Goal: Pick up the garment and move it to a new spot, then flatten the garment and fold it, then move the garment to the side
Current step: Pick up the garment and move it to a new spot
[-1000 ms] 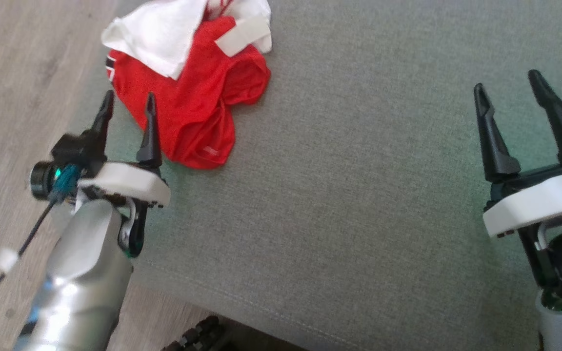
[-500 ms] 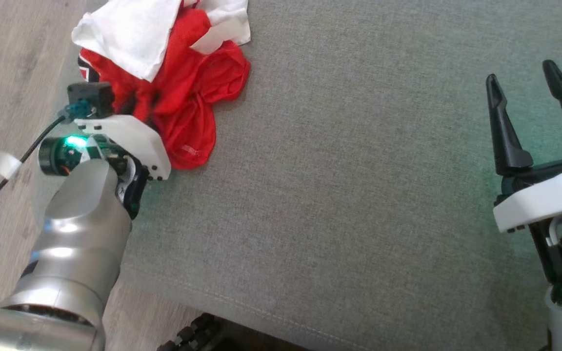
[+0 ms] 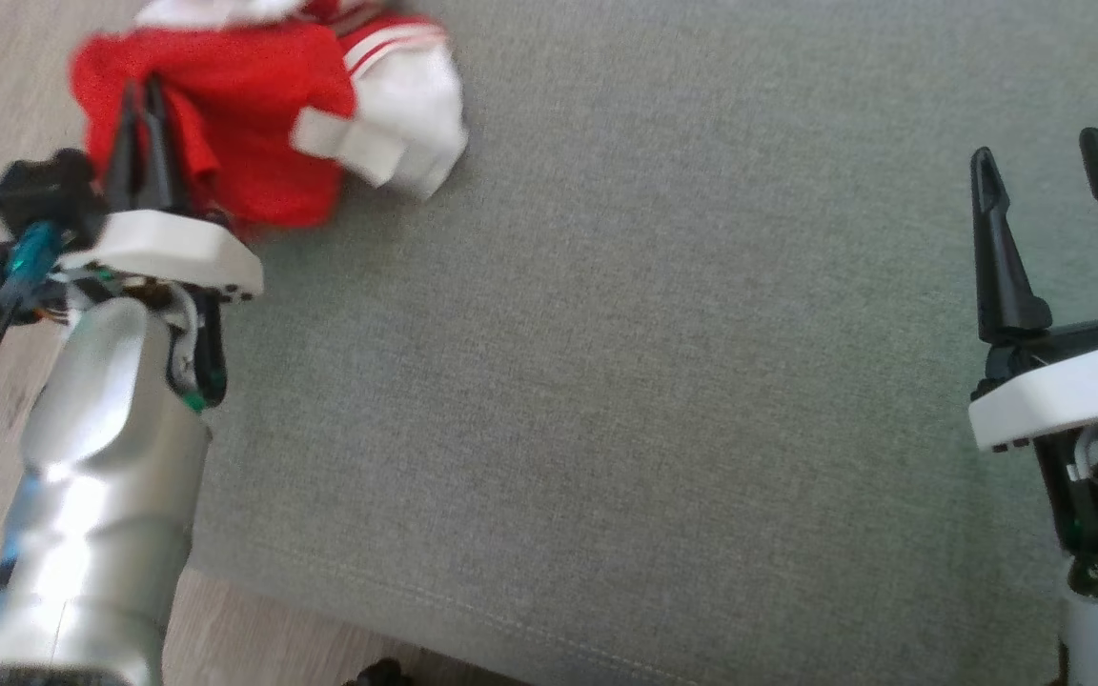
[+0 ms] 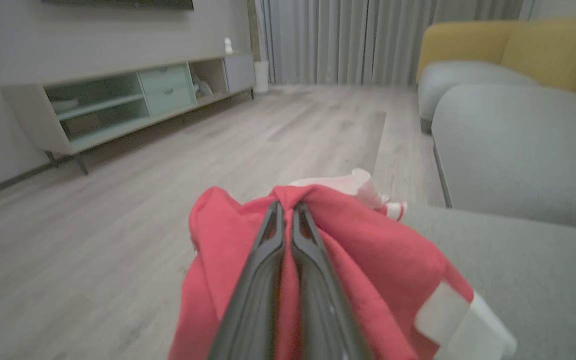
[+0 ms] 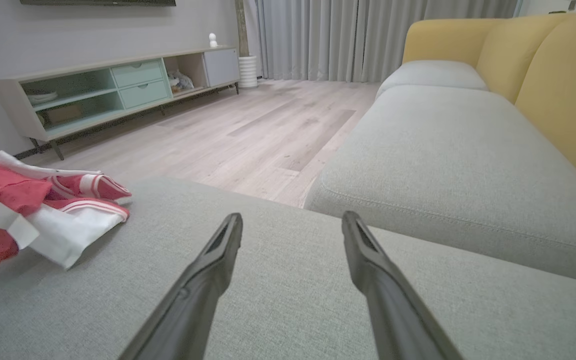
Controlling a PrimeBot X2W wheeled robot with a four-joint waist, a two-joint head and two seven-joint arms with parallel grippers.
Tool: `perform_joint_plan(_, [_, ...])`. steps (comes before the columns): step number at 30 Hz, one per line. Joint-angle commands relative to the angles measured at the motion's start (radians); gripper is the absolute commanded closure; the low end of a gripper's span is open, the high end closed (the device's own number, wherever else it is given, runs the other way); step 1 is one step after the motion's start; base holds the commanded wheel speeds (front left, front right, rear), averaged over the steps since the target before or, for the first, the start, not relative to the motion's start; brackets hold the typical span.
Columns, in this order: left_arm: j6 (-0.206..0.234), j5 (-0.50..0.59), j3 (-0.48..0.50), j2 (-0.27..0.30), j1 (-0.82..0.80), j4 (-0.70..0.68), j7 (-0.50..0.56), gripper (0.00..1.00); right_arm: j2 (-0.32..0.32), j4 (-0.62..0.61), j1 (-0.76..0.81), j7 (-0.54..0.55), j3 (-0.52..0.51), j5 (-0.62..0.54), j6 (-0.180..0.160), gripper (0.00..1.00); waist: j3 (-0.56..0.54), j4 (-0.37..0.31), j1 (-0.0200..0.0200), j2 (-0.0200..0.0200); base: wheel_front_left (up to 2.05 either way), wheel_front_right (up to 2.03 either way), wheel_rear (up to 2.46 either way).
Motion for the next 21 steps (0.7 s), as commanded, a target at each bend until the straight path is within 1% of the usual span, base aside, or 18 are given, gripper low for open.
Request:
perform_joint_plan(1, [0.022,0.023,0.067,0.057,0.046,-0.120,-0.012,1.00,0.014,-0.029,0.000,-0.016,0.022,0.009,-0.001,0.00,-0.028,-0.008,0.0000,0.0000,0.00,0.00,0.00])
perform_joint_plan(4, [0.047,0.067,0.122,0.054,0.145,-0.299,-0.012,1.00,0.023,-0.017,0.005,-0.034,0.026,0.014,-0.001,0.00,-0.057,-0.021,0.0000,0.0000,0.00,0.00,0.00])
perform_joint_plan(6, [0.054,0.090,0.148,0.045,0.206,-0.394,-0.012,1.00,0.027,-0.008,0.006,-0.049,0.033,0.018,-0.001,0.00,-0.076,-0.033,0.0000,0.0000,0.00,0.00,0.00])
perform_joint_plan(10, [0.054,0.115,0.171,0.027,0.317,-0.521,-0.012,1.00,0.034,0.019,0.008,-0.078,0.048,0.032,-0.001,0.00,-0.113,-0.073,0.0000,0.0000,0.00,0.00,0.00])
perform_joint_plan(15, [0.044,0.127,0.140,0.005,0.411,-0.586,-0.010,1.00,0.039,0.056,0.009,-0.114,0.069,0.051,-0.001,0.00,-0.151,-0.139,0.0000,0.0000,0.00,0.00,0.00])
perform_joint_plan(17, [0.036,0.129,0.119,-0.001,0.427,-0.594,0.009,1.00,0.040,0.070,0.012,-0.123,0.076,0.057,-0.001,0.00,-0.159,-0.170,0.0000,0.0000,0.00,0.00,0.00])
perform_joint_plan(18, [0.036,0.129,0.119,-0.001,0.427,-0.594,0.009,1.00,0.040,0.070,0.012,-0.123,0.076,0.057,-0.001,0.00,-0.159,-0.170,0.0000,0.0000,0.00,0.00,0.00])
perform_joint_plan(21, [0.019,0.133,0.081,-0.014,0.425,-0.594,0.036,1.00,0.041,0.087,0.019,-0.137,0.084,0.074,-0.001,0.00,-0.159,-0.225,0.0000,0.0000,0.00,0.00,0.00])
